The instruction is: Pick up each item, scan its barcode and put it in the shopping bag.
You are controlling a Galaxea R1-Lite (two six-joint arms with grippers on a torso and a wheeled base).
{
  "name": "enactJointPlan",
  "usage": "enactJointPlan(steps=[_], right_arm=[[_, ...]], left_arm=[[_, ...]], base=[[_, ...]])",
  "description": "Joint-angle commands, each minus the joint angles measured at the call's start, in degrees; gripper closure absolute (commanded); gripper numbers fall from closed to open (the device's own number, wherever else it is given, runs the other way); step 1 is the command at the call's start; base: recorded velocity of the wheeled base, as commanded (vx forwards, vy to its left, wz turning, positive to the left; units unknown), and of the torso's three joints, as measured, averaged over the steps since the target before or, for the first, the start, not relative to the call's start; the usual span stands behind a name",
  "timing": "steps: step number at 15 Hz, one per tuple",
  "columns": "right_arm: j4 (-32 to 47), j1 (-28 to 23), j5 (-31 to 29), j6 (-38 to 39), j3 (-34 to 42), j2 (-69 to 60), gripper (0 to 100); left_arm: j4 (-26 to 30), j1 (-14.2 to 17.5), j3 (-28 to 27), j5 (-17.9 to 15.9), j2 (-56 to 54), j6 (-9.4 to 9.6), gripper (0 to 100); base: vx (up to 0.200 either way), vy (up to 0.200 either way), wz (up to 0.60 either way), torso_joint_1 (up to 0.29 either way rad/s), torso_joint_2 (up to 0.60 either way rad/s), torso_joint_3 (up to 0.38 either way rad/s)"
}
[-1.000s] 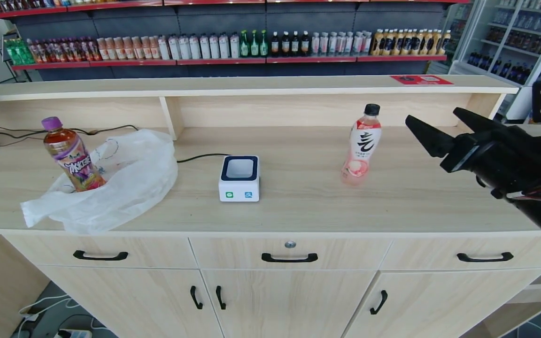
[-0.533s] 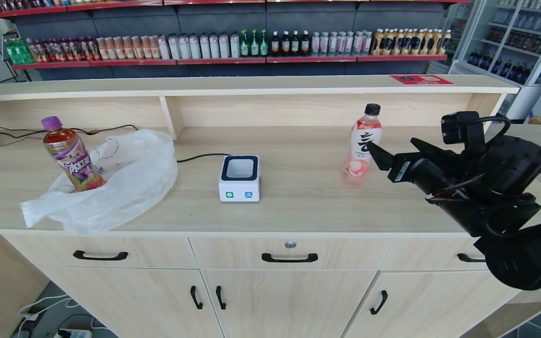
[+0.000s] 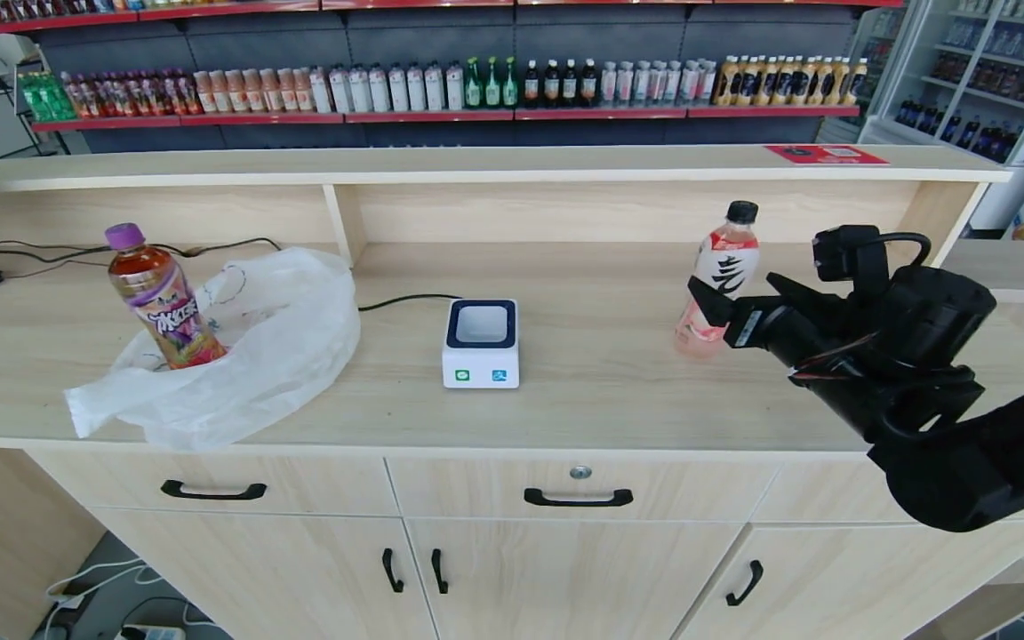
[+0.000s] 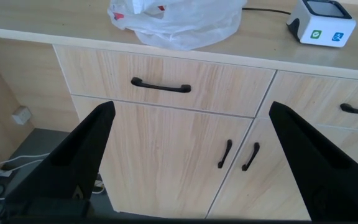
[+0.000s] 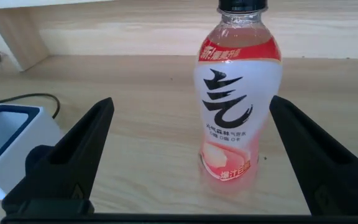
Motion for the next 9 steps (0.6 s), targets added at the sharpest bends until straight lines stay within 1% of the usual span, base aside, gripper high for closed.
enactJointPlan(steps=[1, 6, 9], right_arm=[[-0.11, -0.08, 0.08, 0.19, -0.58, 0.70, 0], [-0.37, -1.13, -0.01, 1.07, -0.58, 3.07, 0], [-2.66, -1.66, 0.16, 2.47, -0.76, 6.06, 0]], left_arm=[[0.11, -0.05, 0.00, 0.06, 0.00, -0.02, 0], [0.11, -0.05, 0.00, 0.06, 0.00, 0.07, 0], [0.11, -0.05, 0.00, 0.06, 0.00, -0.02, 0]], base=[[0.000, 0.000, 0.00, 0.000, 0.00, 0.000], [0.000, 0.000, 0.00, 0.000, 0.00, 0.000], [0.000, 0.000, 0.00, 0.000, 0.00, 0.000]])
